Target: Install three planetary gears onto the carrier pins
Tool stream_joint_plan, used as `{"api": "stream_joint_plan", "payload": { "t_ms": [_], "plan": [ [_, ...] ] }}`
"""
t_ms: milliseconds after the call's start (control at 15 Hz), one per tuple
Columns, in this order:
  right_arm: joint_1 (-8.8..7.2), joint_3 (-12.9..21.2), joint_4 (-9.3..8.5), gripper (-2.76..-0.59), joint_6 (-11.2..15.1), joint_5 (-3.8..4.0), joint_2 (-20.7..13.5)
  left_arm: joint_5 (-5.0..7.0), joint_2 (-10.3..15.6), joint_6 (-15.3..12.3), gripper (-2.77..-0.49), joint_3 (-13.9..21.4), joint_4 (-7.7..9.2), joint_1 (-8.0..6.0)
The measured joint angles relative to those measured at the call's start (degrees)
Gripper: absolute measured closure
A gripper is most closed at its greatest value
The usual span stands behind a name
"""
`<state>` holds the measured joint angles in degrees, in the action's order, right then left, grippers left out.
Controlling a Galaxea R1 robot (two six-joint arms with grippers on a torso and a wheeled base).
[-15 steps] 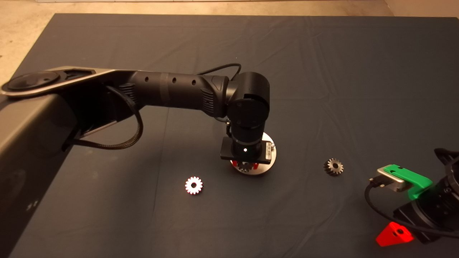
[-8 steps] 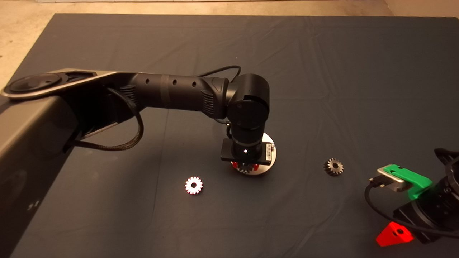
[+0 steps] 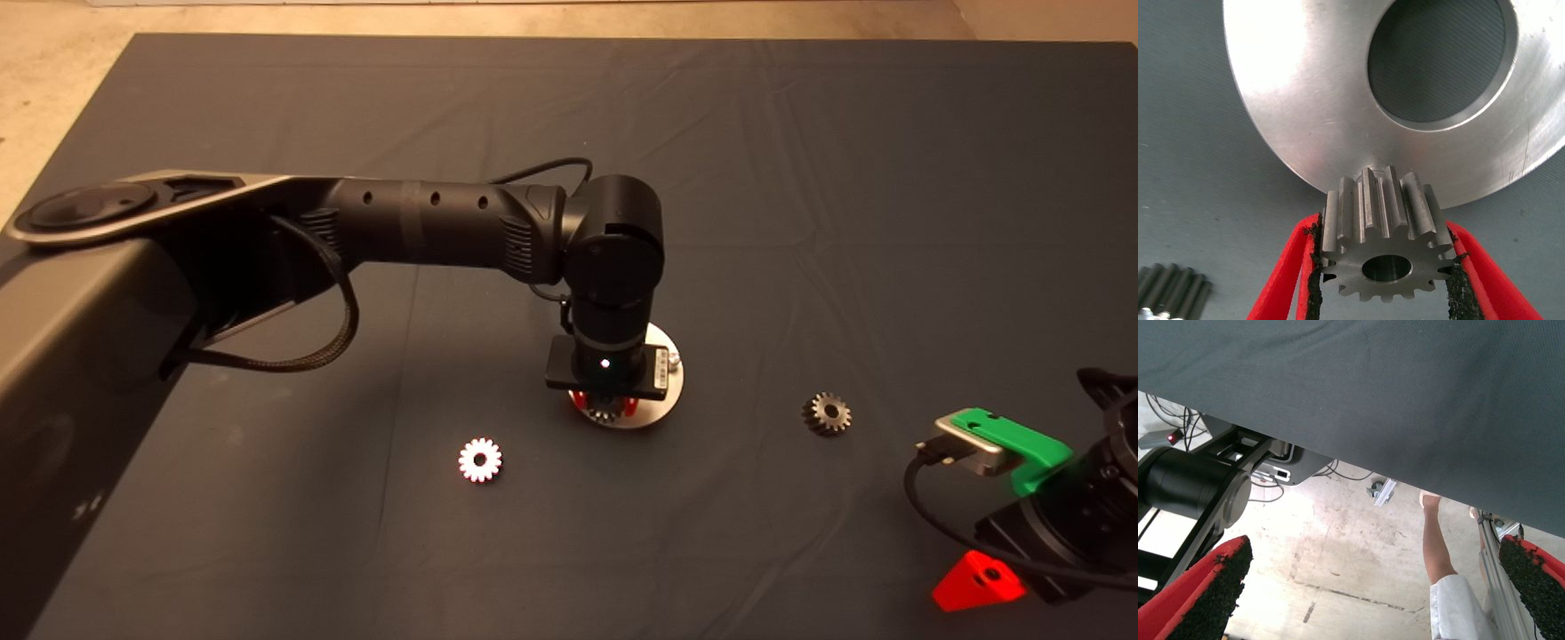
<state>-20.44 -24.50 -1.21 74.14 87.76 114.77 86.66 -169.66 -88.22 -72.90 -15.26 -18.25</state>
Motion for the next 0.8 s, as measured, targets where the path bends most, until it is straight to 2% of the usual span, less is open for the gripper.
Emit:
{"api": "stream_joint_plan", "payload": {
  "t_ms": [467, 800],
  "plan": [
    [-0.02, 0.0, 0.00, -2.75, 0.0, -0.02, 0.0, 0.29, 0.0, 0.0, -0.99, 0.3, -0.28, 0.00],
    [-0.02, 0.0, 0.00, -2.75, 0.0, -0.03, 0.0, 0.35, 0.0, -0.2, -1.16, 0.8, -0.37, 0.00]
  ]
}}
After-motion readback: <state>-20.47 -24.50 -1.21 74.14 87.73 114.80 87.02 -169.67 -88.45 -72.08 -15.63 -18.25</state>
